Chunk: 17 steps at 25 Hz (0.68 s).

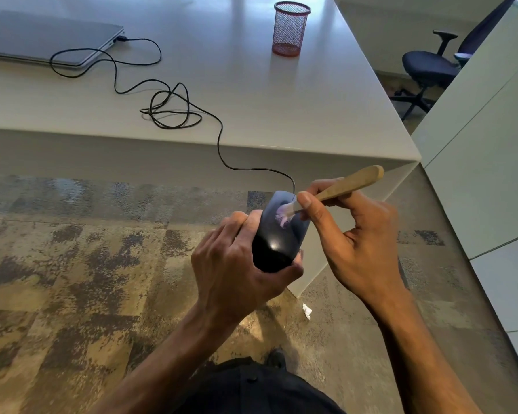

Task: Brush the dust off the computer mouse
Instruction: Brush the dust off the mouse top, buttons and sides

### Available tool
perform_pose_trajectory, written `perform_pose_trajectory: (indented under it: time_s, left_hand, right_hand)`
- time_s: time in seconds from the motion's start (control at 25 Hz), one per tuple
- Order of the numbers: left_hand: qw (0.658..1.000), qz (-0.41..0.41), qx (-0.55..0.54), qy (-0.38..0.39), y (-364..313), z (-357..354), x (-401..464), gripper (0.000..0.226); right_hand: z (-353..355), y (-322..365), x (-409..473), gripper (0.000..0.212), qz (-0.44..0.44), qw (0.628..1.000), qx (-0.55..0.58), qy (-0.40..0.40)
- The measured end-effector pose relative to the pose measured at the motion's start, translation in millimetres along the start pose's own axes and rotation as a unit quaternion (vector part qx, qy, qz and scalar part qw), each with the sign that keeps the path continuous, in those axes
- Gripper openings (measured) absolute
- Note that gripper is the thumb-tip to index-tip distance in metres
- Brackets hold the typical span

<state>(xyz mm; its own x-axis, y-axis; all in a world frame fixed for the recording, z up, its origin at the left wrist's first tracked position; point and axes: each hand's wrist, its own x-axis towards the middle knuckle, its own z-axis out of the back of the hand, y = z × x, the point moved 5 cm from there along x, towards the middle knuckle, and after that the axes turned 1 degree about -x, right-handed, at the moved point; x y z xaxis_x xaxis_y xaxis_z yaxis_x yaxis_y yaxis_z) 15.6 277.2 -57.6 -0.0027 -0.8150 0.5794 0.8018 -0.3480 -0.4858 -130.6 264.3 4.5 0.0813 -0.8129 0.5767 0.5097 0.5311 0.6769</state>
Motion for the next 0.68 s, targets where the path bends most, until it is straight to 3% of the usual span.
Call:
perform_pose_trajectory:
  time_s: [0.12,0.32,0.68]
  left_hand:
    - [1.0,0.001,0.001,-0.001,0.5,1.0,-1.8,0.073]
    - [1.0,-0.008,-0.01,-0.004,-2.6,2.0,-1.2,0.073]
    - [1.0,-0.002,-0.009,0.005,1.7,2.9,-2.9,0.073]
  right_hand:
    - [-0.1,0.5,-0.1,0.008,-0.005,1.0,0.008,0.017]
    - [9.8,-13.2,3.4,0.011,-0.019,0.998,-0.051,-0.042]
    - [9.8,-10.4,-7.0,0.012,-0.048,0.998,0.003,-0.051]
